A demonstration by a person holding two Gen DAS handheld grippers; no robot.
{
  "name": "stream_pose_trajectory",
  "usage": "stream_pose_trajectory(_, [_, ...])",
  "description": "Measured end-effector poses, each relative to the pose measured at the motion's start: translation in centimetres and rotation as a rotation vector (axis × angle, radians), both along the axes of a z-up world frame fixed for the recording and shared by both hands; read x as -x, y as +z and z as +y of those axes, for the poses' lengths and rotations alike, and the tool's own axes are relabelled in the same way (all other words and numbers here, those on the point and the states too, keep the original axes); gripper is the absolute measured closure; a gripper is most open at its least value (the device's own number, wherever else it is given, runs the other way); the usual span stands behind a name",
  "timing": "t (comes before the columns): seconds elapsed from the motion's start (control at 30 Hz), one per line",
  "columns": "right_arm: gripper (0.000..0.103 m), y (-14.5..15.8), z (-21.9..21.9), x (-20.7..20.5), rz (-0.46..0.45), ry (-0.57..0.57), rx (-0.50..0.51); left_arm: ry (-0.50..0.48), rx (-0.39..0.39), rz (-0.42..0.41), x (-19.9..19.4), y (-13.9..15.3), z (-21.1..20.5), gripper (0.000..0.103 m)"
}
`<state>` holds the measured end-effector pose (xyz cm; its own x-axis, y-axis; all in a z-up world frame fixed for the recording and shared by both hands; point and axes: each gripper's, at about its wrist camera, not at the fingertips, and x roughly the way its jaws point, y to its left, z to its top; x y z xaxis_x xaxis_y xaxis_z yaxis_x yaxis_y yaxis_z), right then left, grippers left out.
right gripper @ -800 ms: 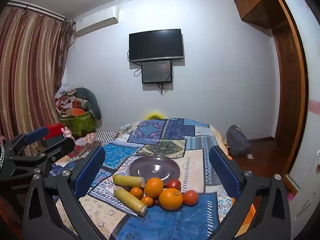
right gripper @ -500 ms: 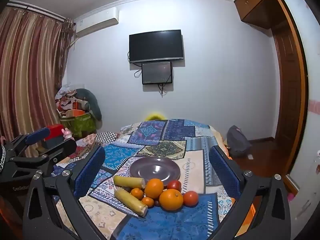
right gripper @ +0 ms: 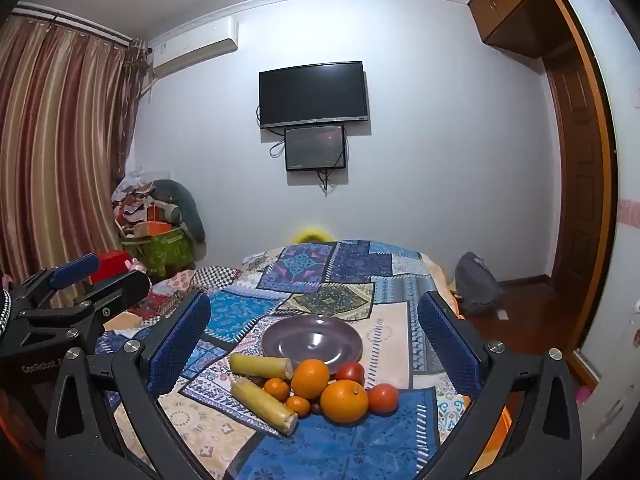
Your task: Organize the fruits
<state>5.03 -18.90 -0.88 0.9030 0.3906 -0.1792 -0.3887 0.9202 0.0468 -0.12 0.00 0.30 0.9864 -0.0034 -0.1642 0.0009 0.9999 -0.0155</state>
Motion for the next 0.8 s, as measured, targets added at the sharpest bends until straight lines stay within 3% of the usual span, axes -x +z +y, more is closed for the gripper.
stream_pose_trajectory(0.8, [0.0,0.2,-0.08,0.12,-0.002,-0.003,-0.008,0.005,0.006,-0.007,0.35,0.12,0.06,0.0])
